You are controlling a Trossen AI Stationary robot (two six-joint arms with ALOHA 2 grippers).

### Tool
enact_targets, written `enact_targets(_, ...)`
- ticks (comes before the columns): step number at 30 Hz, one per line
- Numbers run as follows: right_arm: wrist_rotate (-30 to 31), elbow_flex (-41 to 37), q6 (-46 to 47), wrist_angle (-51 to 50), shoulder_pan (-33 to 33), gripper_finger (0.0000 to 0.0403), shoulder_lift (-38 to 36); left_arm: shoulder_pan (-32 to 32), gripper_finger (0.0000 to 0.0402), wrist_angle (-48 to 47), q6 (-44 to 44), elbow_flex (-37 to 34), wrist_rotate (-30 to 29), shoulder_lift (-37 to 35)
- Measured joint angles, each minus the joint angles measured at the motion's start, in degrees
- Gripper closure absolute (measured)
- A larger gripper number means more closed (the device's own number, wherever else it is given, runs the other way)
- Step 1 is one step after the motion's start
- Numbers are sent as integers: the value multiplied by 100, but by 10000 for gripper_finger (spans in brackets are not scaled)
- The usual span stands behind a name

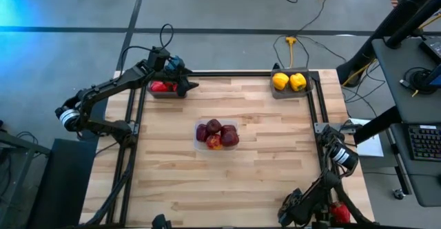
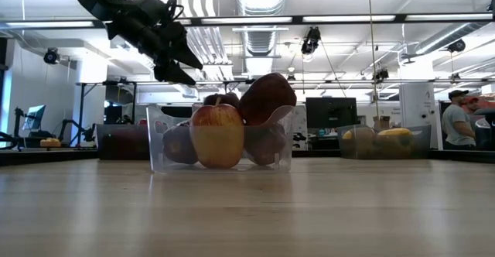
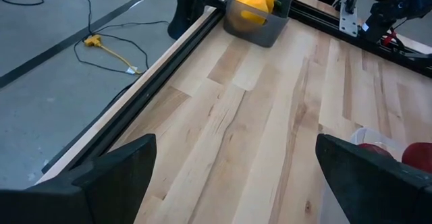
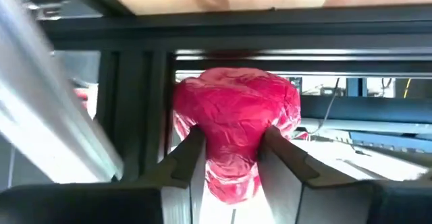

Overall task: Sort produce into baskets
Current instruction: Put the red bell pepper into the left black bin

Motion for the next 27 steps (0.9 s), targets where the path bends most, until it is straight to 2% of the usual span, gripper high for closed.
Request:
enact_targets(6,244,440,42,-44,-246,308,-33,2,14,2,-101,2,0,0)
enact_targets(10,883,663,-134,5,-640,309,-44,2,14,-165,-149,102,1,0)
enact_targets(15,2050,664,-363,18,-1151,327,-43,2,14,-756,-137,537,-2,0)
enact_targets(20,3427,659,-800,251,-1681,348,-44,20,14,-1701,133,1303,-43,0)
enact_targets(27,5260,733,-1786,457,-2397,341,-42,28,14,-3164,566,2730,-626,0)
